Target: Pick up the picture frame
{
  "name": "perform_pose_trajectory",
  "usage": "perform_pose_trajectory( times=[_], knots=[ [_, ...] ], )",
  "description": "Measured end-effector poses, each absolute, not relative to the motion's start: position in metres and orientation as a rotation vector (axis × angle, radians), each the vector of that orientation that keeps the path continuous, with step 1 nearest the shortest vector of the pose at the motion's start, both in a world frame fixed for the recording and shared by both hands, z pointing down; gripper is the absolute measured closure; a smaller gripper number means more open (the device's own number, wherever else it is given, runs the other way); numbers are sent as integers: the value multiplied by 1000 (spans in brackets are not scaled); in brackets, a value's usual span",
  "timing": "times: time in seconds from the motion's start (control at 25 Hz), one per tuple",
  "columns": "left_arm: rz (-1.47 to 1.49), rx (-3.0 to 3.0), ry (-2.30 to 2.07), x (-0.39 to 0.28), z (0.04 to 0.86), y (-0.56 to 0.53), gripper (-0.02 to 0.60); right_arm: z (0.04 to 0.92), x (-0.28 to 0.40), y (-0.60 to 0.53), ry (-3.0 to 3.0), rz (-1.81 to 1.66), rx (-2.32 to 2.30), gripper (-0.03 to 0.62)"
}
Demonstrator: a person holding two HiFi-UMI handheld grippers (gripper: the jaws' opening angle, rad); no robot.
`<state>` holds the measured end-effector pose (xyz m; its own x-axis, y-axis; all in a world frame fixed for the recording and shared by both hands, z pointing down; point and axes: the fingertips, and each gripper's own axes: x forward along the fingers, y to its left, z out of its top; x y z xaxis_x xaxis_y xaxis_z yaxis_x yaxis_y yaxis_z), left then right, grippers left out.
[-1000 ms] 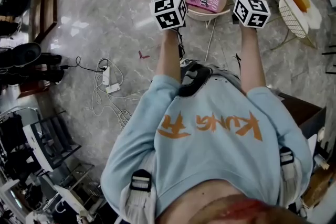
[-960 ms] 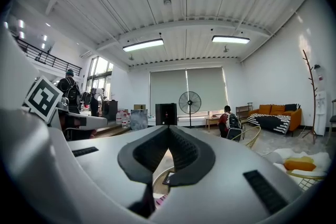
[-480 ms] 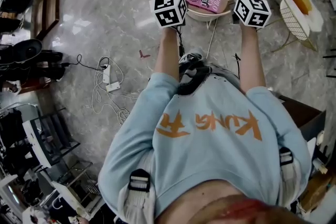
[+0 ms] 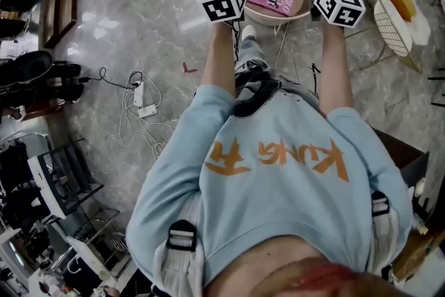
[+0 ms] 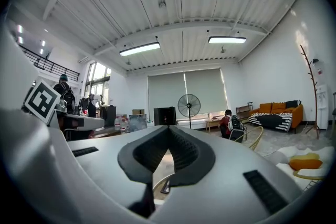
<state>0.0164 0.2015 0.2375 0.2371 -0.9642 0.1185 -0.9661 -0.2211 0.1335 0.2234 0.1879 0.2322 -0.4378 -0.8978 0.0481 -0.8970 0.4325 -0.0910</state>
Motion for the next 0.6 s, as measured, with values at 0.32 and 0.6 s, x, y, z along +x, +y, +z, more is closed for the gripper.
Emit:
perform_pose_trajectory(
  times=[0.32,0.6],
  knots=[
    [27,2289,-1788,16,265,117,562,253,247,117,2606,-212,-1754,595],
    [81,2238,-1758,-4,295,37,563,282,224,43,2633,-305,-1751,595]
  ],
)
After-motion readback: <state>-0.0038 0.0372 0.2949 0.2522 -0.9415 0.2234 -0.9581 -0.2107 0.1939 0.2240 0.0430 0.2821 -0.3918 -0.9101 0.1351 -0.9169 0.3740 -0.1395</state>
